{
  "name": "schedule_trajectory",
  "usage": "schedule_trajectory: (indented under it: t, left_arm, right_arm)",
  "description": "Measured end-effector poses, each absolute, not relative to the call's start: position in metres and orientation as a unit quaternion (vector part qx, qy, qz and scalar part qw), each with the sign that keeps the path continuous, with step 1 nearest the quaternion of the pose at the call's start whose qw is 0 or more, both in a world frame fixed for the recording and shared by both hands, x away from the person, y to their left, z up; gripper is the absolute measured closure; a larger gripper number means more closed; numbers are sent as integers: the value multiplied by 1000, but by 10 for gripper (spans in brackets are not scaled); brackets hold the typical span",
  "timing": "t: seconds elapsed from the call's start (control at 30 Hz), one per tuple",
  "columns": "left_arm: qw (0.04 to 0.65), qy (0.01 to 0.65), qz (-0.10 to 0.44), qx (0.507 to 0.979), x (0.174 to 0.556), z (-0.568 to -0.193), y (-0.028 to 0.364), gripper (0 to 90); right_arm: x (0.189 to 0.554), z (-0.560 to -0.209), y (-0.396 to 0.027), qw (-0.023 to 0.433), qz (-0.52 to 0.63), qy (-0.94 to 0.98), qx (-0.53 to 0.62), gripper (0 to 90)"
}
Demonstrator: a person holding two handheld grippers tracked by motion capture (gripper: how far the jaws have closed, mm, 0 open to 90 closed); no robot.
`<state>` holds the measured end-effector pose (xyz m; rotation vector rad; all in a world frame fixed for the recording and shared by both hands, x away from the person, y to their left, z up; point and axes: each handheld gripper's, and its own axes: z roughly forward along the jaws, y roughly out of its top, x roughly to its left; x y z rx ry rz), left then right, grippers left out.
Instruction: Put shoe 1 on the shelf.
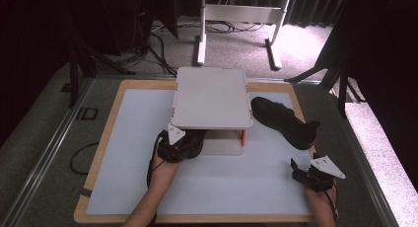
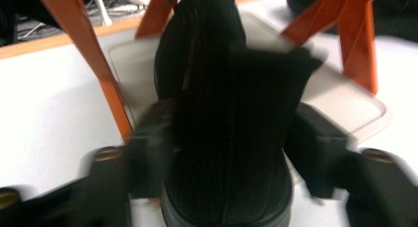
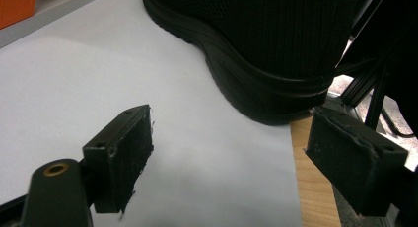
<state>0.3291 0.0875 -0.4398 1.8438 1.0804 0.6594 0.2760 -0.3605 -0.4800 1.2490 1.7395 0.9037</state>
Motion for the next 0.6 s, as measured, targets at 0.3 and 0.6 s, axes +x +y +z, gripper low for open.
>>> schedule_trajectory:
  t: [0.3,0.6]
  left_arm:
    - [468,452,249,718,330,-445,89,755]
    - [496,490,326,639,306,-451,80,777]
  right_arm:
    - [277,-480,-360,398,354,688,493,168]
    - [277,-480,-360,397,355,687,494,168]
